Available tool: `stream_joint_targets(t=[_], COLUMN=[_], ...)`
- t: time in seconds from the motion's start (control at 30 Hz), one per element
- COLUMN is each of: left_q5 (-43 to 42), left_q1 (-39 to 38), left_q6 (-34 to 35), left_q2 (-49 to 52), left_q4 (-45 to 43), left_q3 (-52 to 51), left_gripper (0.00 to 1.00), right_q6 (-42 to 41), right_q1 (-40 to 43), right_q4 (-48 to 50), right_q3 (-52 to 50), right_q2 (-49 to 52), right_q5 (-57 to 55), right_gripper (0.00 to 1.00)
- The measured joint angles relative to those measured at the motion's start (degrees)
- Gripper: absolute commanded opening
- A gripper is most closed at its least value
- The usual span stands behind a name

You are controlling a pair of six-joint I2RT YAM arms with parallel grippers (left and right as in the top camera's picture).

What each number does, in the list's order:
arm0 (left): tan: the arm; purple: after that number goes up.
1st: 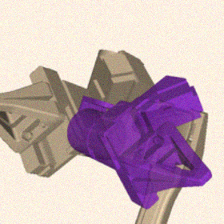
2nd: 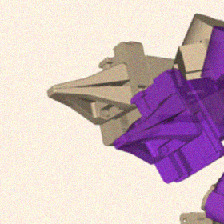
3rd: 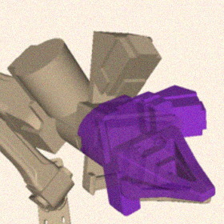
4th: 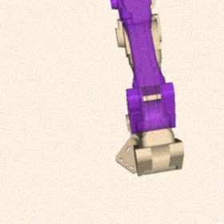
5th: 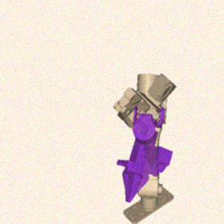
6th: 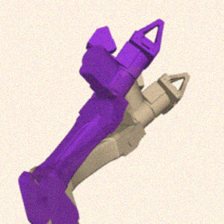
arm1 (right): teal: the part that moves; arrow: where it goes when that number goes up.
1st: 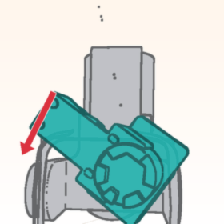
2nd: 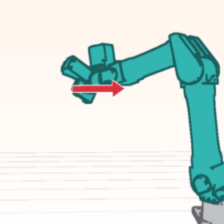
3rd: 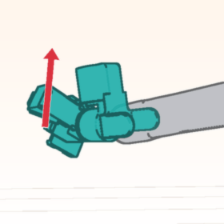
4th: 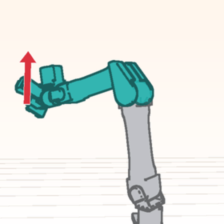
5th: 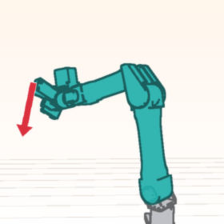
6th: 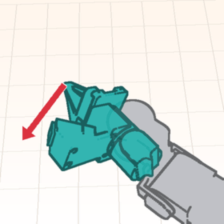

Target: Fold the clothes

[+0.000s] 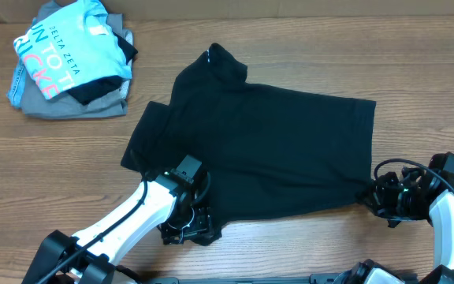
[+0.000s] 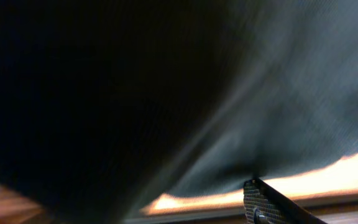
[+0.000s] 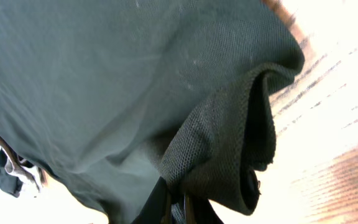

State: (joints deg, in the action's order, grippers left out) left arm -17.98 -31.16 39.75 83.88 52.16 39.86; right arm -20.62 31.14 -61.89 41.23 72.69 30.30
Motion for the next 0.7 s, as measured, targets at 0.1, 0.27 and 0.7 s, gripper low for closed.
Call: stream_joint_targets(t=[0.1,0.27,0.7], left_q5=[0.00,0.59,-4.31], left_q1=[0.00,0.00,1.22], left_q6=[1.31,3.91,3.15], left_q2=[0.02,0.02,-0.24], left_q4=[-2.14,-5.42,0.68], left_q3=[-0.39,-1.62,-2.89], left_gripper=[0.67,0.54,0.04], right_q6=[0.52,0.96,1.62], right_q1=[0.00,0.00,0.00], right_q4=[-0.70,-0.72,-1.09], right_q3=[0.00,0.00,0.02], right_q2=[0.00,0.00,0.00], right_q5=[0.37,0.42,0.37], right_gripper=[0.04,0.04,0.04])
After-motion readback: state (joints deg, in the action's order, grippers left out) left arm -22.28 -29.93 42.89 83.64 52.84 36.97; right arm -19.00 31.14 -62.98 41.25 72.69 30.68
